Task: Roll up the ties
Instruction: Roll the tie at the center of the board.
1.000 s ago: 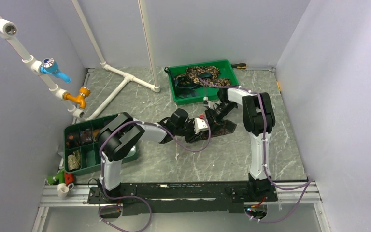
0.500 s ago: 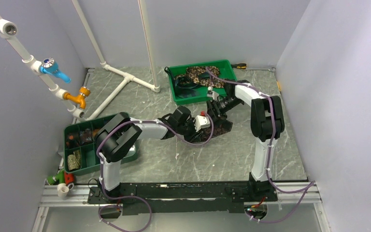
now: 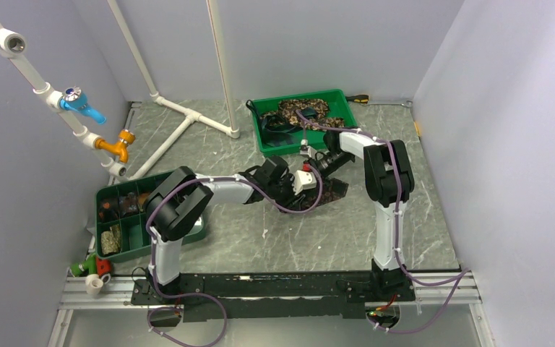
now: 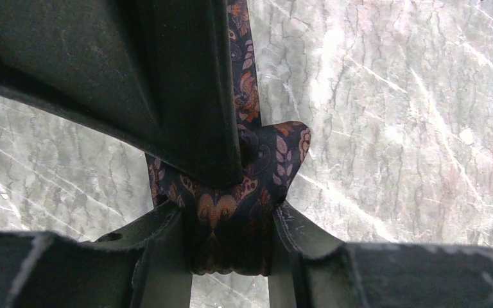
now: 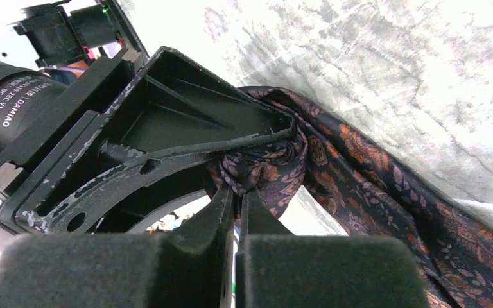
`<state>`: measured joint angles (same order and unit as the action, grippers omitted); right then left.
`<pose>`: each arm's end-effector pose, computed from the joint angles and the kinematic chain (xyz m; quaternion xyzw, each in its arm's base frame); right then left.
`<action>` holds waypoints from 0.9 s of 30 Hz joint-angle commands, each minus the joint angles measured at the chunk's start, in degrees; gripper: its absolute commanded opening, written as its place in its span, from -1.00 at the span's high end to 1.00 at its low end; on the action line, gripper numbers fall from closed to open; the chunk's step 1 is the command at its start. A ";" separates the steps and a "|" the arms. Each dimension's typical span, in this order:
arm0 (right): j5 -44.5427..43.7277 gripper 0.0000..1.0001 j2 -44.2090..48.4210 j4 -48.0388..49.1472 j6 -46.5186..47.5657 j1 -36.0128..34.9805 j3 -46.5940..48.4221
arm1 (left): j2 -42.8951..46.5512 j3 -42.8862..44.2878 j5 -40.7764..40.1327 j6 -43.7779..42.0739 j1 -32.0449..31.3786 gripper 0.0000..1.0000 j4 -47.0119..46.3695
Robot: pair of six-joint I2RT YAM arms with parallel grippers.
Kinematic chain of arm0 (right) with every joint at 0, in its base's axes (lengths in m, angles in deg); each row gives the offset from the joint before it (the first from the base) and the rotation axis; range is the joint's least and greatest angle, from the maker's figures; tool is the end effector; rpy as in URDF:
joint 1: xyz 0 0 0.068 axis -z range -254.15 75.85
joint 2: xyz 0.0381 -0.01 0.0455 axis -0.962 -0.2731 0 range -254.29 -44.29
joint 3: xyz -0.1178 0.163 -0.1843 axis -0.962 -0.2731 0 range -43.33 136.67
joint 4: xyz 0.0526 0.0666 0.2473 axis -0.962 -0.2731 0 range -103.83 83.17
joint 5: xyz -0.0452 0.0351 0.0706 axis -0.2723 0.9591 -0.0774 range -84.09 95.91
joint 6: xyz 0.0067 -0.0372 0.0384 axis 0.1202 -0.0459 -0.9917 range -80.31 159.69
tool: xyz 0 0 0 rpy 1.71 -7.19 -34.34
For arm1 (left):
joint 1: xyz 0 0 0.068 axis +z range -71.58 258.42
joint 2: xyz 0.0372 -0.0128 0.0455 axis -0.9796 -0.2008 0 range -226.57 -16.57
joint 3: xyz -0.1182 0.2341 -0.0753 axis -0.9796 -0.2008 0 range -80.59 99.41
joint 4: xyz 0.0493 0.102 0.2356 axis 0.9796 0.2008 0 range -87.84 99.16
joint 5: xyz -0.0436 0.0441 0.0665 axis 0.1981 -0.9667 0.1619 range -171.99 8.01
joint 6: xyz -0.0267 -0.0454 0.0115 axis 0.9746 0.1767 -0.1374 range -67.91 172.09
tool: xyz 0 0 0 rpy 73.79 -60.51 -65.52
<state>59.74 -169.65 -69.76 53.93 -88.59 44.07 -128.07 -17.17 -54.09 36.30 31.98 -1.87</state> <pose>0.3656 0.1238 0.1320 0.1782 -0.8707 -0.4504 0.0855 0.2643 -0.3020 0.1436 0.5423 0.7164 -0.3142 0.3066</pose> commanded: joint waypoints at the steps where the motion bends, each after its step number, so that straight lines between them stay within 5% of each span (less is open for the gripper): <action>1: -6.20 1.00 -1.79 2.19 4.11 -0.11 -0.35 | -4.20 -1.17 2.46 0.50 0.12 0.54 13.00; 6: -11.61 1.00 -0.75 5.75 2.70 0.57 -1.83 | -1.11 -1.30 4.09 -0.87 1.23 -0.43 10.72; 11: -18.60 1.00 -0.16 10.27 0.00 1.39 -2.75 | 4.29 -2.27 3.51 -1.56 1.67 -0.84 2.78; 27: -29.35 1.00 2.61 17.87 -1.96 1.86 -7.12 | 1.67 -1.59 3.07 8.07 1.08 -0.99 -18.37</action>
<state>43.39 -166.37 -61.42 49.96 -86.10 39.48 -123.98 -21.32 -51.34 38.57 33.49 -12.64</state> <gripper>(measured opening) 0.019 0.989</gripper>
